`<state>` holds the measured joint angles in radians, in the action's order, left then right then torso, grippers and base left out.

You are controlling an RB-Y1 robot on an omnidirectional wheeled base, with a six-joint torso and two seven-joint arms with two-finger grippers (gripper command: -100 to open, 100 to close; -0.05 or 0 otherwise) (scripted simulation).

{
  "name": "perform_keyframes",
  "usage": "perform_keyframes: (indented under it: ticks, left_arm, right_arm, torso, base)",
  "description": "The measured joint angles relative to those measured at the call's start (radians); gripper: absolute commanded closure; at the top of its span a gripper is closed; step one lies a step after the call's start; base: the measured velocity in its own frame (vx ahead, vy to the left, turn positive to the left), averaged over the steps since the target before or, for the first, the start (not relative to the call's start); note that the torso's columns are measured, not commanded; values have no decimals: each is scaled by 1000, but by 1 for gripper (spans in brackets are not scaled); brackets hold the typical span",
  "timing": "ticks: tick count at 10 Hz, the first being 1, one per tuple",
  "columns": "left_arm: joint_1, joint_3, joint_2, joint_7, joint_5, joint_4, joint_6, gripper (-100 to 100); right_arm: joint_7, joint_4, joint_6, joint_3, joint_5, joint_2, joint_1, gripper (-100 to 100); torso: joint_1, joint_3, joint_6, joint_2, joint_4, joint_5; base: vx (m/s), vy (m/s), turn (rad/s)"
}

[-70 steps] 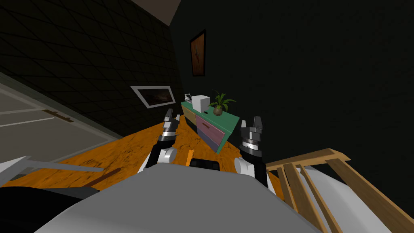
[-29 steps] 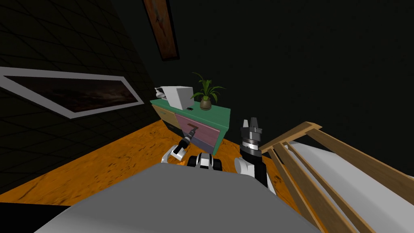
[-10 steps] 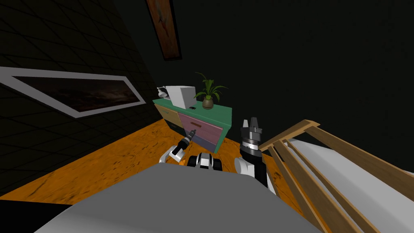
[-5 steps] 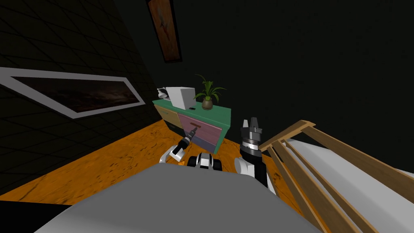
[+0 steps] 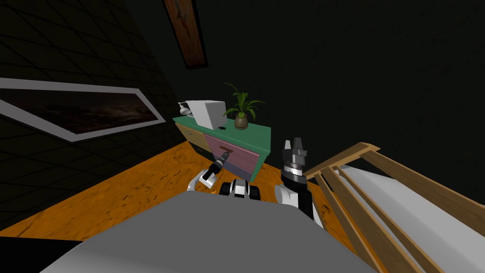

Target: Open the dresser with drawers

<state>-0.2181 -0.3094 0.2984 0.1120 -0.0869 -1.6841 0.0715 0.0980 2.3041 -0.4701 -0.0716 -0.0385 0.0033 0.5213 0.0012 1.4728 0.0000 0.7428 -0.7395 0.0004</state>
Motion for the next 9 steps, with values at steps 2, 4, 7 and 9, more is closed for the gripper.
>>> perform_keyframes:
  ticks: [2,4,7,9]
  left_arm:
    - [-15,-7,9,-1,1,-21,-4,100]
    - [-30,-15,19,-2,1,-43,-10,100]
    - [-21,-9,15,-1,1,-35,-17,-100]
    - [-11,-3,10,-1,1,-26,-23,-100]
  right_arm:
    - [0,0,0,0,0,0,0,0]
    - [0,0,0,0,0,0,0,0]
    - [0,0,0,0,0,0,0,0]
    - [0,0,0,0,0,0,0,0]
  torso:
    - [2,-1,0,2,0,1]
    - [-1,2,0,-3,1,0]
    - [-6,10,0,-16,5,-2]
    - [-2,4,0,-7,2,-1]
  base:
    - [-174,73,36]
    - [-143,56,26]
    - [103,-74,-18]
    - [154,-99,-18]
